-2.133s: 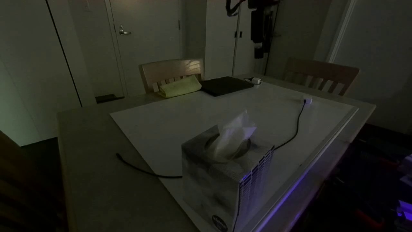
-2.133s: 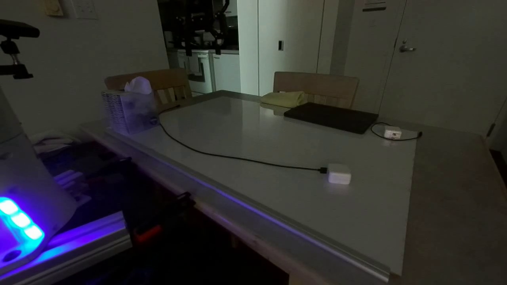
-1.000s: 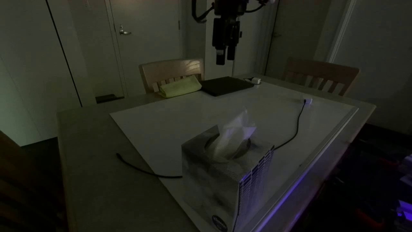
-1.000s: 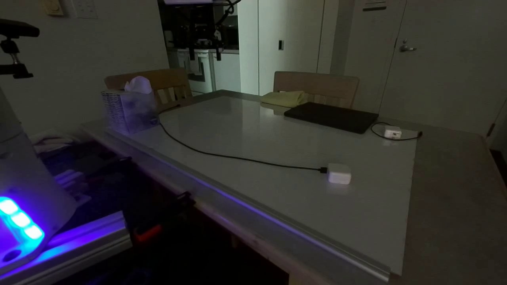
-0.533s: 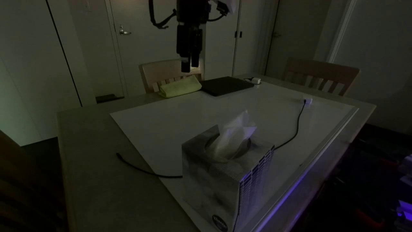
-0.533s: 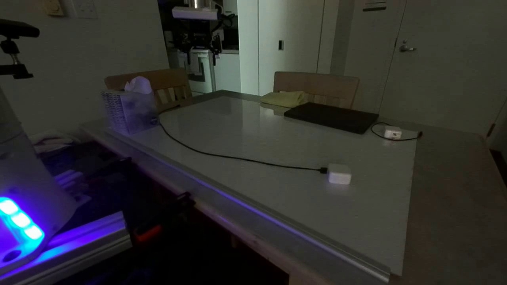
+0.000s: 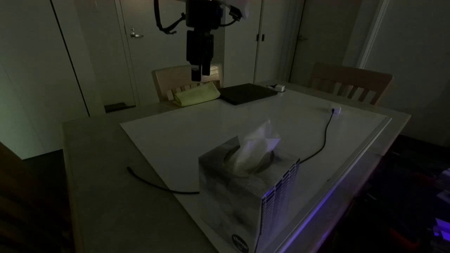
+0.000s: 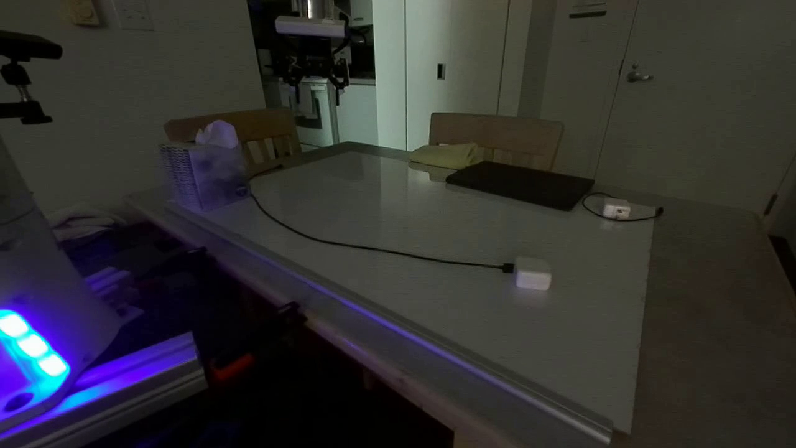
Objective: Loop the cable
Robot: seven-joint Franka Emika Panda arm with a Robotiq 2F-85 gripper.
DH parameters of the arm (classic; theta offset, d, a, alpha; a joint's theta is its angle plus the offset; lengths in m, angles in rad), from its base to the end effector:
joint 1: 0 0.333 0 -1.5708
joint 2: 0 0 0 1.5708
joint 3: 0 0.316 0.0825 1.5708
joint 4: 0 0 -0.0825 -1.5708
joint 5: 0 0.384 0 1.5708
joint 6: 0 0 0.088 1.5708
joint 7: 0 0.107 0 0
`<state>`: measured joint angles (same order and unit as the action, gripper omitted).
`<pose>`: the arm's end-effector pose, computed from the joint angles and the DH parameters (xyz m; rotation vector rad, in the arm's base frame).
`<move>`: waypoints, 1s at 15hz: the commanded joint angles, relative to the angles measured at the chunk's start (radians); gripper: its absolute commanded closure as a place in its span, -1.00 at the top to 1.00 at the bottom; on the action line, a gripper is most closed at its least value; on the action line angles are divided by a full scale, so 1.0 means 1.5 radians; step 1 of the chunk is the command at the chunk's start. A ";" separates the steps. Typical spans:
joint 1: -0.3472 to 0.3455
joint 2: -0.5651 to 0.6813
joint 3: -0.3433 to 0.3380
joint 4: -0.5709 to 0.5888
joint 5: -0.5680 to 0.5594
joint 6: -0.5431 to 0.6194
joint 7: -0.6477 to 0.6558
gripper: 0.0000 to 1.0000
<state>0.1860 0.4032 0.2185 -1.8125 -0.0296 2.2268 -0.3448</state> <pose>0.5979 0.2437 0.3259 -2.8659 -1.1269 -0.0295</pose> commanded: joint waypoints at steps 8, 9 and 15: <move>0.031 0.184 0.055 0.242 -0.009 -0.132 -0.135 1.00; 0.036 0.191 0.057 0.252 -0.019 -0.141 -0.160 1.00; 0.057 0.192 0.039 0.256 0.009 -0.162 -0.047 1.00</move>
<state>0.2465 0.6736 0.2966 -1.4704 -0.0358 2.0534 -0.5481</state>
